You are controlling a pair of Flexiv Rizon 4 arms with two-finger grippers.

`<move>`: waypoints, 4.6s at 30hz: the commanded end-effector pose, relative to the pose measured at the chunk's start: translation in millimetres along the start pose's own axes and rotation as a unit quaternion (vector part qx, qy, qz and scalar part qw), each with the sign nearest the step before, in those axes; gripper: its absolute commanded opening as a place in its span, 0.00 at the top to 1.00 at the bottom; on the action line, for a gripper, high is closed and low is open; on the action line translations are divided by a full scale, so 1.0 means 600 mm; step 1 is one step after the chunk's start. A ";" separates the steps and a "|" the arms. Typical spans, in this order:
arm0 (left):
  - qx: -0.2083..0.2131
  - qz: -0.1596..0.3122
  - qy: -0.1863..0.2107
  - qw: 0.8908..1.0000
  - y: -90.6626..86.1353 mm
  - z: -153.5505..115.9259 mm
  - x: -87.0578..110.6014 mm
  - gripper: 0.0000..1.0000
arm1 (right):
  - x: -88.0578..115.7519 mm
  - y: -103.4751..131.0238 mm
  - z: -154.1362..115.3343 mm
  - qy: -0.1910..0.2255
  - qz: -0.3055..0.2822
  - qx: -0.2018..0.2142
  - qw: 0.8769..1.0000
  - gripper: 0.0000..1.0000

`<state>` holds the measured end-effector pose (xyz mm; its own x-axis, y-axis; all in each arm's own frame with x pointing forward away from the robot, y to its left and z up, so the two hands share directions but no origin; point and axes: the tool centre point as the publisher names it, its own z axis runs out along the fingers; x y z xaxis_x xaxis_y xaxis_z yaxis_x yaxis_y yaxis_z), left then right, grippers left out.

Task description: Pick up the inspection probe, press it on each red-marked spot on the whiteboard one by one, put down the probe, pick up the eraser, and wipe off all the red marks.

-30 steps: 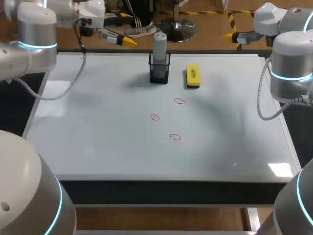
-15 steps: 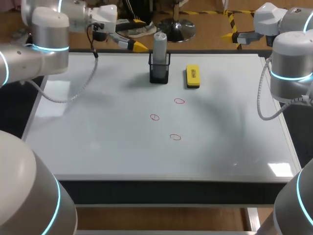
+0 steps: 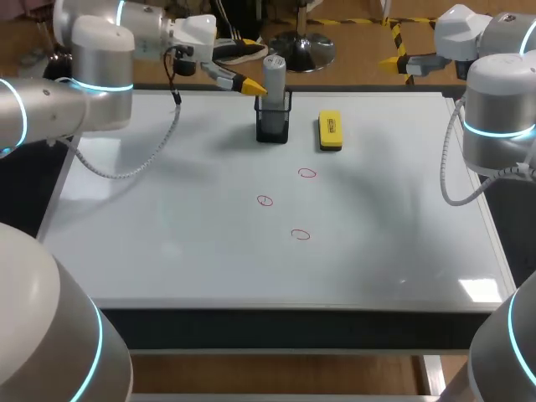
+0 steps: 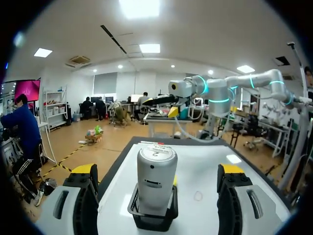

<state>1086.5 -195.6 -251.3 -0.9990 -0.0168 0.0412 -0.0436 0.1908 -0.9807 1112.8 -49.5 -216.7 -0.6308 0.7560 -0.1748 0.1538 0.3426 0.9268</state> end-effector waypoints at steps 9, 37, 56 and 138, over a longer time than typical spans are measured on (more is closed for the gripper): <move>0.025 -0.010 0.016 1.000 0.022 0.034 -0.024 0.00 | -0.001 0.000 0.000 0.000 0.000 0.000 1.000 0.00; 0.038 -0.007 0.011 0.999 0.026 0.058 -0.017 0.00 | -0.001 0.000 0.000 0.000 0.000 0.000 1.000 0.00; 0.029 0.012 0.053 0.998 0.023 0.064 0.005 1.00 | -0.001 0.000 0.000 0.000 0.000 0.000 1.000 0.00; 0.058 0.046 -0.044 0.996 -0.043 -0.302 0.016 1.00 | -0.001 0.000 0.000 0.000 0.000 0.000 1.000 0.00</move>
<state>1075.9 -28.3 -186.6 -0.9935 -0.0964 -0.0608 0.0522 0.0889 -0.9947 1112.8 -49.5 -216.7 -0.6308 0.7560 -0.1748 0.1538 0.3427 0.9268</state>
